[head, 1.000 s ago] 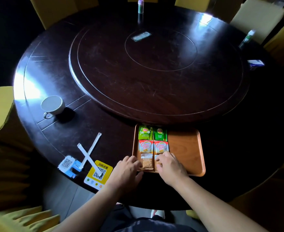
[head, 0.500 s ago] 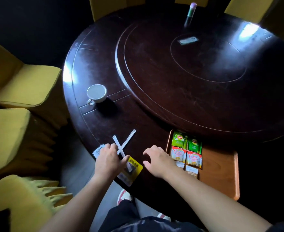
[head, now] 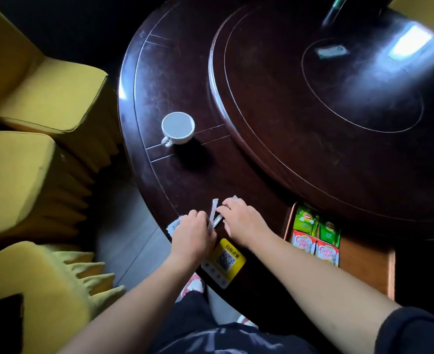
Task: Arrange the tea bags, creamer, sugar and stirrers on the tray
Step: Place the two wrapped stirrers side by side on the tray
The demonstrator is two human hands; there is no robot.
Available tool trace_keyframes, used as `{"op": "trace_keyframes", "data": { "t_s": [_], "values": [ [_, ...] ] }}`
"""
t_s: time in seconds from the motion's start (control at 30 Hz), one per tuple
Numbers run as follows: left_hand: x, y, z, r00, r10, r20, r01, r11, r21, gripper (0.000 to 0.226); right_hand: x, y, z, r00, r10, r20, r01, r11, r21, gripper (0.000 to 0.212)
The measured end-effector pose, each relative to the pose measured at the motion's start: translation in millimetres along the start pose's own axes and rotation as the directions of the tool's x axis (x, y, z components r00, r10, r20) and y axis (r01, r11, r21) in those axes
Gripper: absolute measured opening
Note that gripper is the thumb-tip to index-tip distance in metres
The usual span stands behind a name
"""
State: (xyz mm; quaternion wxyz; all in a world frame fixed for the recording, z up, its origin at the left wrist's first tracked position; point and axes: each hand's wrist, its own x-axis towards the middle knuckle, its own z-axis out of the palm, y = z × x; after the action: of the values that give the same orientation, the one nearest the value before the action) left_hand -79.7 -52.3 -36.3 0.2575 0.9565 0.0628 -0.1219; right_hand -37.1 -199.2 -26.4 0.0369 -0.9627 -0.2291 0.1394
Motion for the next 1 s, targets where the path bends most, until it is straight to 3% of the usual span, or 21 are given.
{"op": "trace_keyframes", "data": {
  "t_s": [0.1,0.33,0.53,0.87,1.0],
  "values": [
    [3.8,-3.7,0.8,0.999,0.041,0.025,-0.042,0.999,0.002,0.019,-0.6,0.7,3.6,0.999,-0.031,-0.037,0.028,0.997,-0.071,0.019],
    [6.9,-4.8,-3.2,0.996,0.05,0.067,-0.049,0.999,-0.019,0.017,-8.9,3.3,8.3,0.998,-0.025,-0.059,0.018,0.993,-0.118,0.024],
    [2.7,-0.5,-4.2,0.981,0.175,0.083,-0.182,0.98,0.077,0.016,-17.3,14.1,7.6,0.997,-0.057,-0.058,0.049,0.989,-0.136,0.022],
    [-18.1,24.3,0.5,0.97,0.219,0.101,-0.234,0.958,0.165,0.012,-49.7,23.8,1.3,0.99,-0.125,0.062,0.126,0.992,-0.005,0.019],
    [-26.6,40.0,-10.5,0.987,0.163,-0.01,-0.161,0.98,0.12,0.007,-71.2,39.2,-11.7,0.991,-0.126,0.044,0.122,0.989,0.083,0.023]
  ]
}}
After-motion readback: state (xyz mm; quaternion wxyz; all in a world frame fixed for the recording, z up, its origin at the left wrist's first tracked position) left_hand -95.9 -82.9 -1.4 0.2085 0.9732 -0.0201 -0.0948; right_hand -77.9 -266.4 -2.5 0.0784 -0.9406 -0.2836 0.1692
